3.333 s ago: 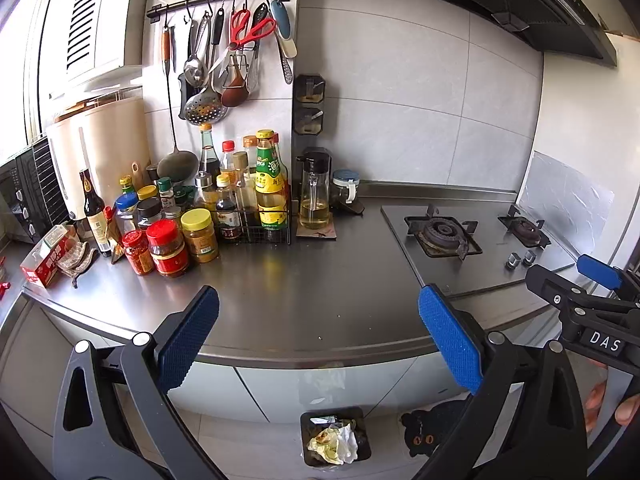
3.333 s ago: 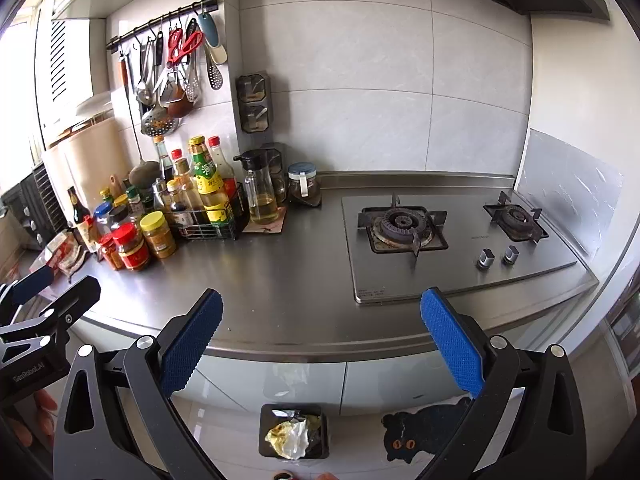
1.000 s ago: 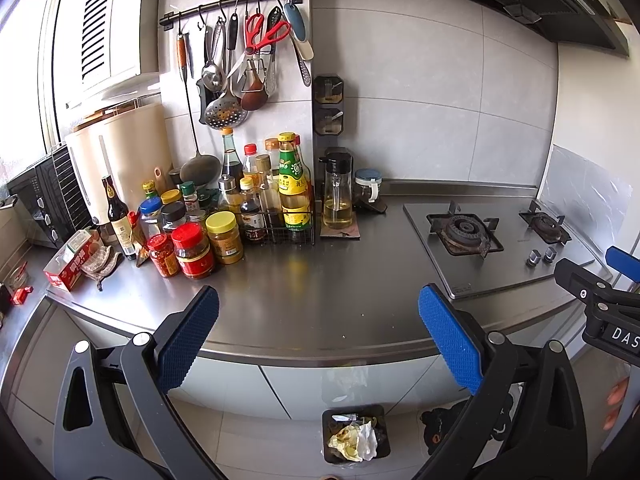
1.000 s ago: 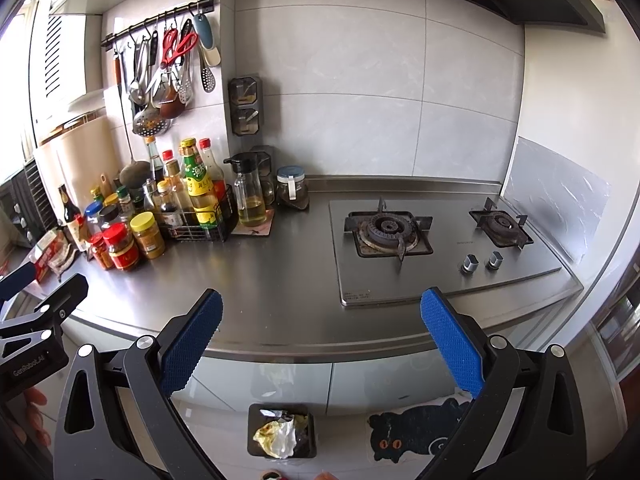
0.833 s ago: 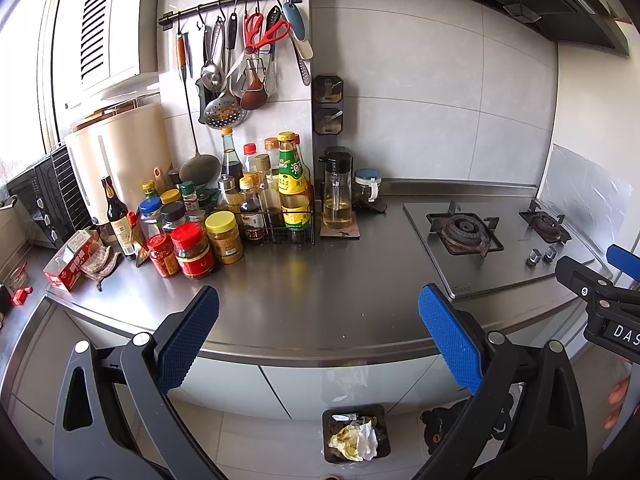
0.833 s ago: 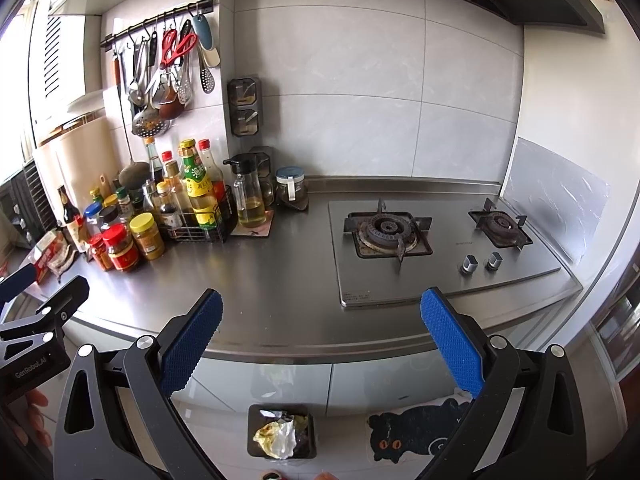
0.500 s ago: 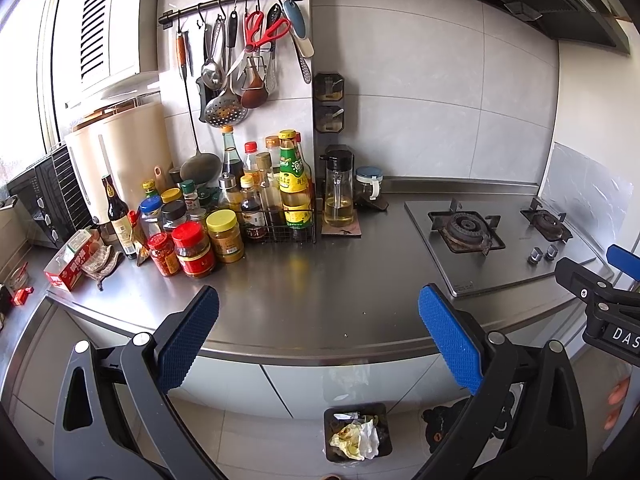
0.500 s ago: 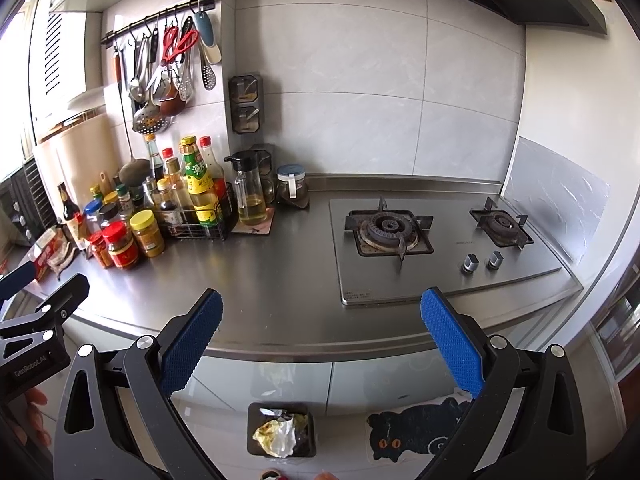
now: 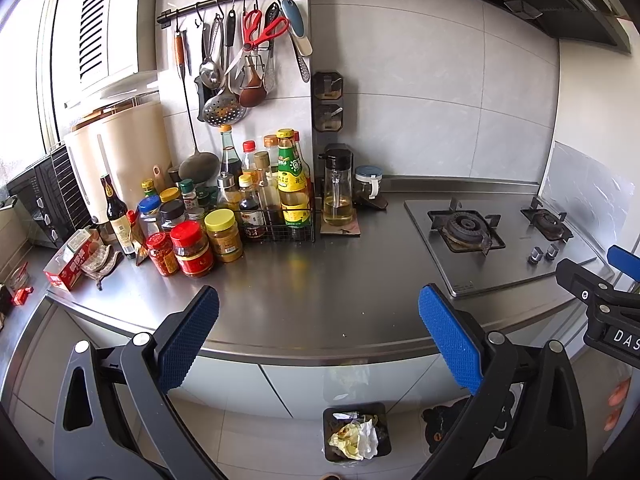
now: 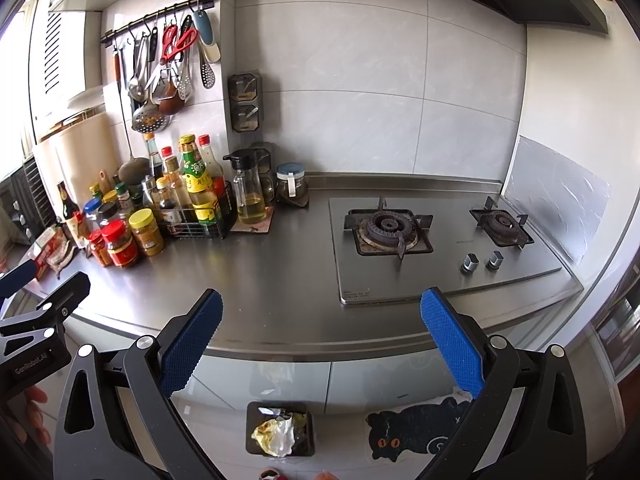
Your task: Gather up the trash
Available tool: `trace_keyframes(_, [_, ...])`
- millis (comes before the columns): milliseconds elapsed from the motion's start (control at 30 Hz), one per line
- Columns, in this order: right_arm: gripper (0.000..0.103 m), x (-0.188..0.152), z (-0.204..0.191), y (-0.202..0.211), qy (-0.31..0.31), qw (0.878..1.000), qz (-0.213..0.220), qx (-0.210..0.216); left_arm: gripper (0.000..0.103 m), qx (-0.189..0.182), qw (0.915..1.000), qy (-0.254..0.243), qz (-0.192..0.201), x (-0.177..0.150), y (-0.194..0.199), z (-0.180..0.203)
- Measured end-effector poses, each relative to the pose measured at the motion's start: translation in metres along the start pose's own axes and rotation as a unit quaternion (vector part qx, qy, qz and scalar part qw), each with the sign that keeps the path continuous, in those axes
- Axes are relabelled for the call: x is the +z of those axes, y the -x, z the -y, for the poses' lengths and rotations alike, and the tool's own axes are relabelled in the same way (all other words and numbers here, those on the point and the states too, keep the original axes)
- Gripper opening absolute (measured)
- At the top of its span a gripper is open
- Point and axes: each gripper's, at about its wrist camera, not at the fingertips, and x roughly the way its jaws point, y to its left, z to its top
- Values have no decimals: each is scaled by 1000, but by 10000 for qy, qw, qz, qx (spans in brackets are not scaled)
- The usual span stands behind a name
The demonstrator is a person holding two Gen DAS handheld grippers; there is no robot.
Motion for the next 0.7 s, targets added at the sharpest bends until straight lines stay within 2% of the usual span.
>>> trace_keyframes(700, [100,3,0,-4,24,10000,-24,39,95,52,10000,21,2,1,-2,-2])
